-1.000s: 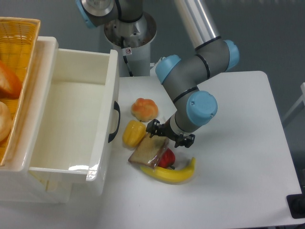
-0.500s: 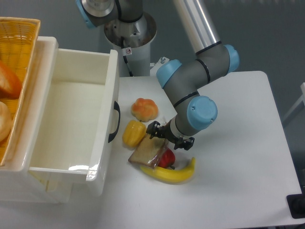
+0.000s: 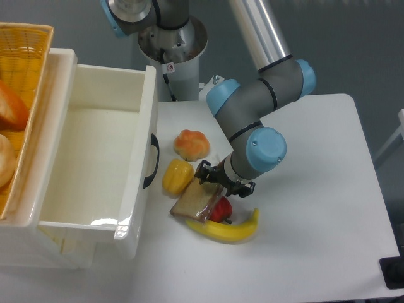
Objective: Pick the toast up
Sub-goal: 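Close the gripper on the toast slice's edge, then lift the gripped toast slice up off the table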
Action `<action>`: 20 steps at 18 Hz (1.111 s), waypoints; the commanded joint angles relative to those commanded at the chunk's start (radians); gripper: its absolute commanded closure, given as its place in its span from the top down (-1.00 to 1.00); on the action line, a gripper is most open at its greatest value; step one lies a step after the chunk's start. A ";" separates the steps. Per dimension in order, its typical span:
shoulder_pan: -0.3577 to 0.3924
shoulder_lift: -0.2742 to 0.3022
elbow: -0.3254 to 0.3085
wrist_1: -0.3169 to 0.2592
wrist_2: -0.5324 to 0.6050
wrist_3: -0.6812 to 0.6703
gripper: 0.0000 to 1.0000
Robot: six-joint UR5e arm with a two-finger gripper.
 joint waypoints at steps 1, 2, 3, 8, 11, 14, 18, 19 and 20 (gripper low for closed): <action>0.000 0.000 0.000 0.000 0.000 0.000 0.35; 0.000 0.002 0.000 0.000 0.000 0.000 0.32; -0.002 0.002 0.000 0.000 0.000 0.000 0.23; -0.003 0.002 -0.003 0.000 0.000 0.000 -0.12; -0.003 0.002 -0.002 -0.002 0.000 0.002 -0.29; -0.003 0.005 -0.002 -0.003 0.000 0.002 -0.39; -0.003 0.018 0.000 -0.005 0.000 0.002 -0.45; -0.002 0.028 0.003 -0.008 -0.002 0.002 -0.45; 0.002 0.035 0.012 -0.009 -0.002 0.002 -0.45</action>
